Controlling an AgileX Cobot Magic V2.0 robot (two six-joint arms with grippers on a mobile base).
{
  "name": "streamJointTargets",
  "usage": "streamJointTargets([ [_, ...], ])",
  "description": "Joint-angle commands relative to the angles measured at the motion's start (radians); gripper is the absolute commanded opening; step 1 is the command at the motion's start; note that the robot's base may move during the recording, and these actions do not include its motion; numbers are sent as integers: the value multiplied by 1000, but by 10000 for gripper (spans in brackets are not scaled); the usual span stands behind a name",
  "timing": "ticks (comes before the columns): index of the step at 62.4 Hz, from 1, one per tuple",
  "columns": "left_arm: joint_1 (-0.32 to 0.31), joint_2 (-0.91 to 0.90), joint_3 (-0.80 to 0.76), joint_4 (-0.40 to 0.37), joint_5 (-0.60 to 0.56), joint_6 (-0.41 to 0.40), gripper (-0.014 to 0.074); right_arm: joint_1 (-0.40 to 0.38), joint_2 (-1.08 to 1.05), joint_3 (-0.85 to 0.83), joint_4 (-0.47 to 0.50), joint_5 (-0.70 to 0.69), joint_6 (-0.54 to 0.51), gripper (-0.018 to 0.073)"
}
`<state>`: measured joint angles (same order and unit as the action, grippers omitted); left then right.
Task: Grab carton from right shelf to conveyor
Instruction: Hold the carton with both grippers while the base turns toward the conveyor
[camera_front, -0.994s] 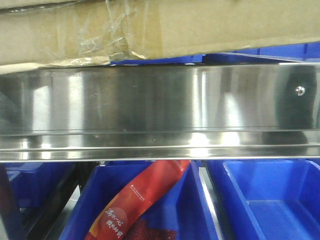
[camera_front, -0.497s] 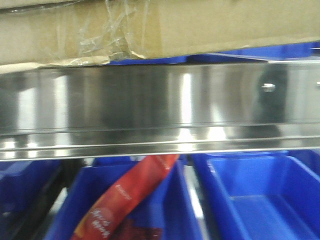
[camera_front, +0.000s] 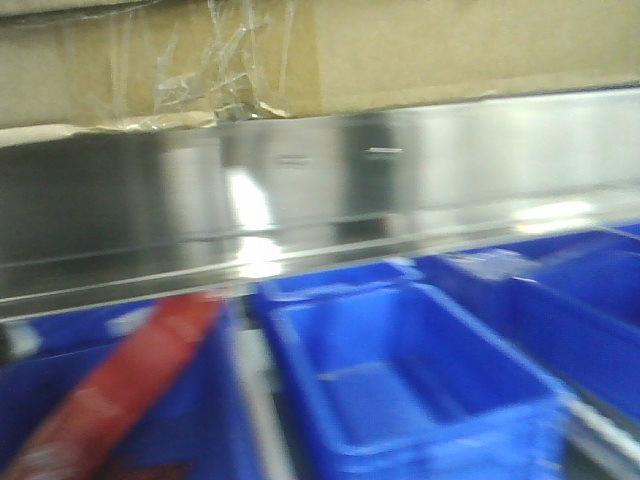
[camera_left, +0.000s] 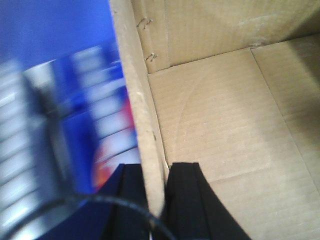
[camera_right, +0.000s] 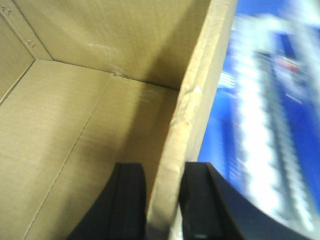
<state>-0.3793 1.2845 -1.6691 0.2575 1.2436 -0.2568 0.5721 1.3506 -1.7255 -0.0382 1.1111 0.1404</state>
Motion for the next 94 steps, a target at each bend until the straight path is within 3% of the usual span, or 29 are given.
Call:
streamJointTargets([
  [1,-5,-6,0,-17,-23,13,-16,5,-18,-7,15,-73,-26,-68],
  [94,-5,-6,0,-2,-23,13,-16,5,-18,-7,15,-73,-26,-68],
])
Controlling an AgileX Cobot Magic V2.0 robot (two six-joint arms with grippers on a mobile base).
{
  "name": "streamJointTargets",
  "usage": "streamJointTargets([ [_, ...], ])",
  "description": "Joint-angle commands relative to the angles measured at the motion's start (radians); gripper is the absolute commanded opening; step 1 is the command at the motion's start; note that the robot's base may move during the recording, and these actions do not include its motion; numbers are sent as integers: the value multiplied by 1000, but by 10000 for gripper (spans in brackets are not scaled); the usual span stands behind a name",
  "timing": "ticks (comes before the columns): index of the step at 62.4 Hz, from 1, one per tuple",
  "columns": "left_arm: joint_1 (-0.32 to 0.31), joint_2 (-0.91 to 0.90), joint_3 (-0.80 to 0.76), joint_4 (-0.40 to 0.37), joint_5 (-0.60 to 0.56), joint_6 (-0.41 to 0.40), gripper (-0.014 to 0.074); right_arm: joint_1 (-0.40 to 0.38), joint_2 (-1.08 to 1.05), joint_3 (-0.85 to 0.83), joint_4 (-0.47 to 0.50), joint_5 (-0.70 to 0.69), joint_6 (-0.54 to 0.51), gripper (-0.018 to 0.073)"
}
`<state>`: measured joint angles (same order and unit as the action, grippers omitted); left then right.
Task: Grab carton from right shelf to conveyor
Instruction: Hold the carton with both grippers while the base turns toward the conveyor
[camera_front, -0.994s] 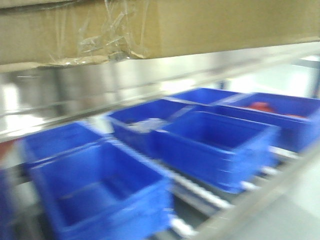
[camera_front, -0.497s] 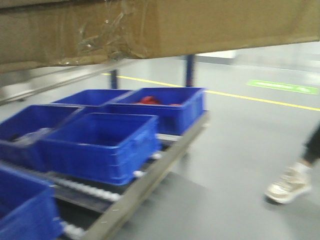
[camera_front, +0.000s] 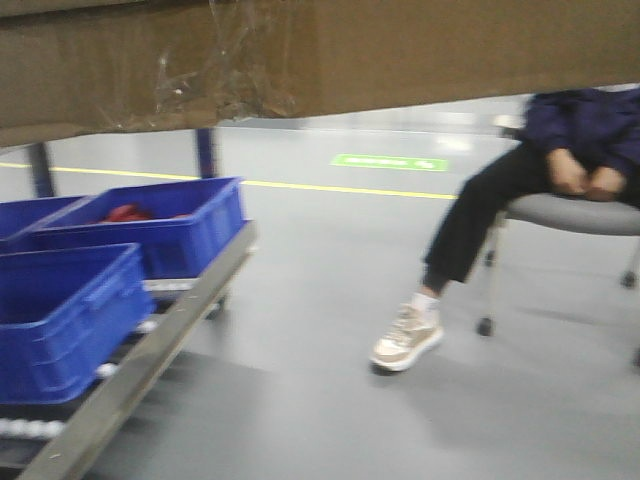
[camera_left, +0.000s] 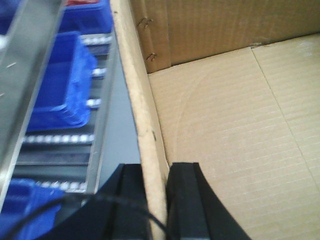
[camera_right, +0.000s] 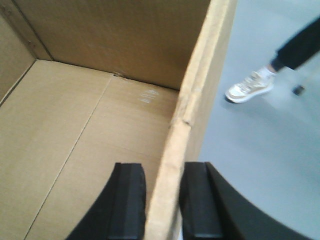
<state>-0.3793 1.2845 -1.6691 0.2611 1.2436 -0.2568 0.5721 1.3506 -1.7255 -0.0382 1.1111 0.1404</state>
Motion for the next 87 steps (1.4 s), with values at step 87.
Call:
streamJointTargets([
  [87,-5,-6,0,-5,-23,13,-16,5,-18,-7,15,-73,-26,-68],
])
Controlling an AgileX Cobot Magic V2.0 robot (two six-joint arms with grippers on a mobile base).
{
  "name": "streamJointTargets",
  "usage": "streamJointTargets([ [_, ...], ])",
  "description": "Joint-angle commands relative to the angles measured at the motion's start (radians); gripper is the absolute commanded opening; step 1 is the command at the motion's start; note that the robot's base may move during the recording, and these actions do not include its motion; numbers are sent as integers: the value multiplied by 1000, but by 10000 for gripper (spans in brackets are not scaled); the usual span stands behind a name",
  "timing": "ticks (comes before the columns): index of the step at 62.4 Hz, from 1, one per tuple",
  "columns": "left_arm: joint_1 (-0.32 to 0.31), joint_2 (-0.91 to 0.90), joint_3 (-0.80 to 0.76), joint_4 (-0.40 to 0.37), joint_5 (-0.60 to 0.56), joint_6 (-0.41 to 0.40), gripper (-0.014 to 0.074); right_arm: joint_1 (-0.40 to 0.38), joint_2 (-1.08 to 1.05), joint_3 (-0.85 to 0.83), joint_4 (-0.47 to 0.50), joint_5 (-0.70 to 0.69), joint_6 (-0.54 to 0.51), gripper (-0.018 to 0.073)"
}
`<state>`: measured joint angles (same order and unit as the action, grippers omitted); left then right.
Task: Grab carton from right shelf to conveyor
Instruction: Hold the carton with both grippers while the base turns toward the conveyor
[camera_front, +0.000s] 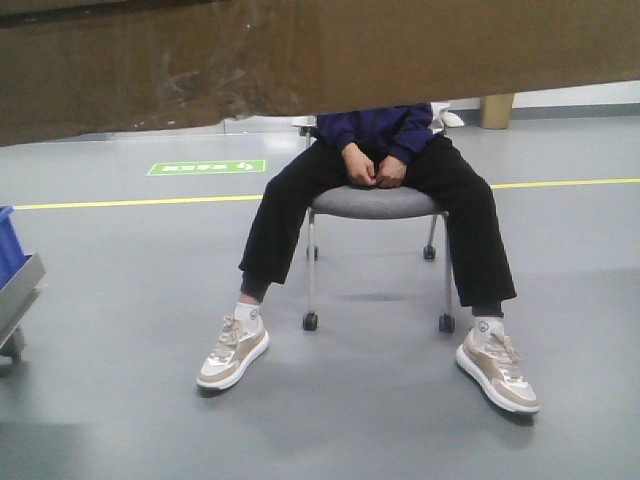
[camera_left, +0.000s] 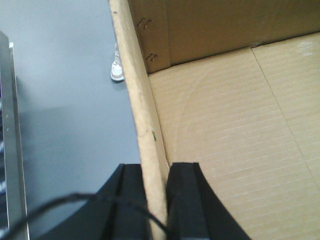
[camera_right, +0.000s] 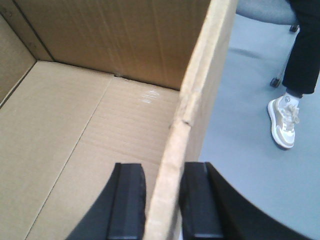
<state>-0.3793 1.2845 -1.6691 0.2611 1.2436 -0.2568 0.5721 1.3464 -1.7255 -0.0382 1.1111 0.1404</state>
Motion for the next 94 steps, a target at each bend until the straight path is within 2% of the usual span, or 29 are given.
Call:
streamJointTargets([
  [1,-5,-6,0,-5,-23,13,-16,5,-14,-7,15,-73,-26,-68],
  [94,-5,-6,0,15,-23,13,-16,5,-12,-7,23,-73,-26,-68],
])
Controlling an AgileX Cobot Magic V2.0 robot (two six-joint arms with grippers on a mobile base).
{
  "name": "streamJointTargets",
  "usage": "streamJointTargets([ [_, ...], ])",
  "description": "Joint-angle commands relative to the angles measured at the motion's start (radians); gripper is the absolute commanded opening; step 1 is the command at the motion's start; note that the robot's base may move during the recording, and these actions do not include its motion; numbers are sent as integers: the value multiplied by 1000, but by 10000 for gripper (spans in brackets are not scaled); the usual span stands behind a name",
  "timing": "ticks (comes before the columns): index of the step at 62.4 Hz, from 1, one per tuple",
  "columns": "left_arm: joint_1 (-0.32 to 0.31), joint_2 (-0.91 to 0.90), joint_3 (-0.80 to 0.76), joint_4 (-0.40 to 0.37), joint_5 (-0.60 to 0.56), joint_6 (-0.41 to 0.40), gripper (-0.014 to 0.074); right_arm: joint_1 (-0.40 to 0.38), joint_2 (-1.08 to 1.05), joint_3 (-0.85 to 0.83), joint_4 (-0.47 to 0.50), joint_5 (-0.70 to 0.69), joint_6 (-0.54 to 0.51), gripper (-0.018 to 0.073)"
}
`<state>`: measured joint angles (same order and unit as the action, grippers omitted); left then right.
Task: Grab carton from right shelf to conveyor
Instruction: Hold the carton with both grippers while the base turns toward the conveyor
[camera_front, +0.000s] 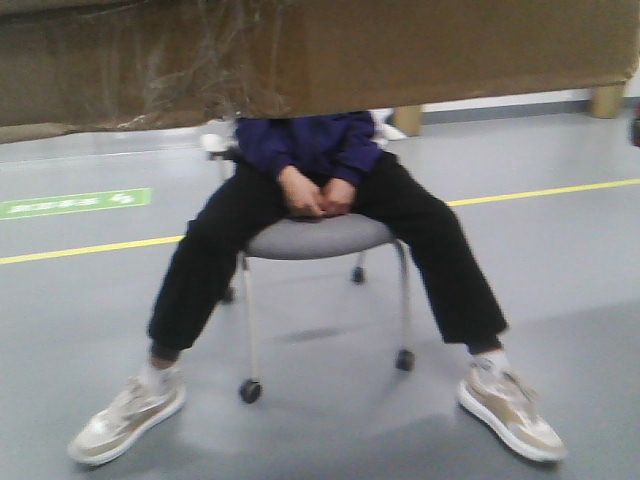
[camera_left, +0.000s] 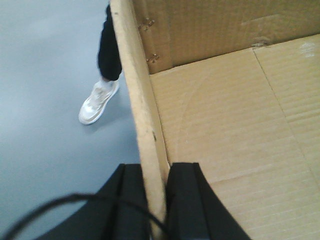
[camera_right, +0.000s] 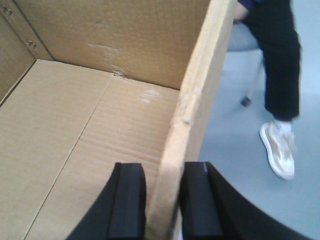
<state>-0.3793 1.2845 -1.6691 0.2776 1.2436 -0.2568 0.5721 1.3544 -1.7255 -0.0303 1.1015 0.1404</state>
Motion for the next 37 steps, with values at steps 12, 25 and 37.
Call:
streamJointTargets([
  [12,-5,-6,0,1,-23,13,-16,5,-20,-7,15,-63,-26,-68],
  [25,-5,-6,0,9,-23,13,-16,5,-20,-7,15,-63,-26,-68],
  [37,-5,-6,0,48,-23,13,-16,5,-20,-7,15,-63,-26,-68],
])
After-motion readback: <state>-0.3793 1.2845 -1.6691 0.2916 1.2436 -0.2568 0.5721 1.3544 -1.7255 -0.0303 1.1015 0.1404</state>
